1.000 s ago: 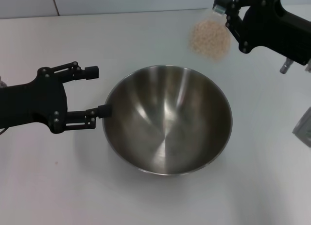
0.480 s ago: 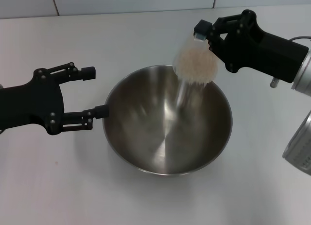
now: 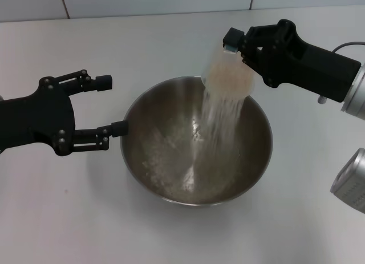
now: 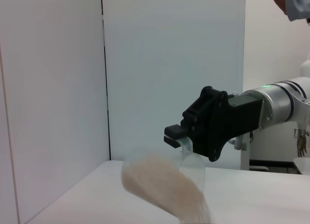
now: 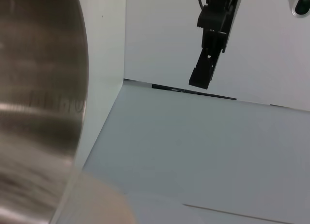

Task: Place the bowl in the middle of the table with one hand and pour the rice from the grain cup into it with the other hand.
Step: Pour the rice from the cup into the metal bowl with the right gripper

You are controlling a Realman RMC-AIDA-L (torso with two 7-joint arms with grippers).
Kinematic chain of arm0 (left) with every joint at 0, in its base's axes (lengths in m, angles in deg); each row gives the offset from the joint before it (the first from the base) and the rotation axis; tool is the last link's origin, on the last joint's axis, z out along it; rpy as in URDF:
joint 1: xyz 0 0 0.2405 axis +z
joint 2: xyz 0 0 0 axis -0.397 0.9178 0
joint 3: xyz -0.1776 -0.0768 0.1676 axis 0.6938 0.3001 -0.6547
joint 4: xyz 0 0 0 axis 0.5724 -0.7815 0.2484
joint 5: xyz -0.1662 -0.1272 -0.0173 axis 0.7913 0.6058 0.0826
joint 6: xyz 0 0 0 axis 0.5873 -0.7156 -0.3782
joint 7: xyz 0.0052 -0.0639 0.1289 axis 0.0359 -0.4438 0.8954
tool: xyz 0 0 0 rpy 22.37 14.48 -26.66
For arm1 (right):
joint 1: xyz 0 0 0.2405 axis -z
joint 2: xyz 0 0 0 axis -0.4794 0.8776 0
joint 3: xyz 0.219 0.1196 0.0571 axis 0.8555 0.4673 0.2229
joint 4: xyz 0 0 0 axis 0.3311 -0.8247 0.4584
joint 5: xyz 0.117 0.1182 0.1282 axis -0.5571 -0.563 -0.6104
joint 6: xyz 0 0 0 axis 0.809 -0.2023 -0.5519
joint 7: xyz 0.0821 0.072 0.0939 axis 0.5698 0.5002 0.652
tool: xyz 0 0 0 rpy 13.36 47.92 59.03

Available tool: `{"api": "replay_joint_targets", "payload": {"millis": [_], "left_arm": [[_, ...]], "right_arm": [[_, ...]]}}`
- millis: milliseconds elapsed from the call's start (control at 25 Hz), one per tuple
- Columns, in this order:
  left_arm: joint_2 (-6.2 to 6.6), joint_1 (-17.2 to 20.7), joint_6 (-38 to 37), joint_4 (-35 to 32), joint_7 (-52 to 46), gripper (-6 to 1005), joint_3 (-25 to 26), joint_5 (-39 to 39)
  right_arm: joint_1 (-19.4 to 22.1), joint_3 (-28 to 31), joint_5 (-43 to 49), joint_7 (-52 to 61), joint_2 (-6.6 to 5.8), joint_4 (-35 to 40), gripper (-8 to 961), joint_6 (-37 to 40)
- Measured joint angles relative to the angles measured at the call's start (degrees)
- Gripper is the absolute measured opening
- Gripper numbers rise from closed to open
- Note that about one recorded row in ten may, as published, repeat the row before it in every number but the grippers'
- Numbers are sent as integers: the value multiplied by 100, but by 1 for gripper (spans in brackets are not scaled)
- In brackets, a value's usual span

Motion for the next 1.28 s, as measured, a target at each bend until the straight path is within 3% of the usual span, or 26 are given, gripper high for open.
{"api": "replay_joint_targets", "payload": {"millis": [200,520,1280], "left_arm": [[-4,-1,0,1,0,841,0,0],[-4,-1,0,2,0,841,0,90],[-3,0,1,-8,0,841,0,201]], "right_arm": [[0,-85,0,-181,0,-65,14,-162],[14,-429,-428,-1526,0,-229,14,-571],[52,-571,-539,-2635,0,-106,13,-543]]}}
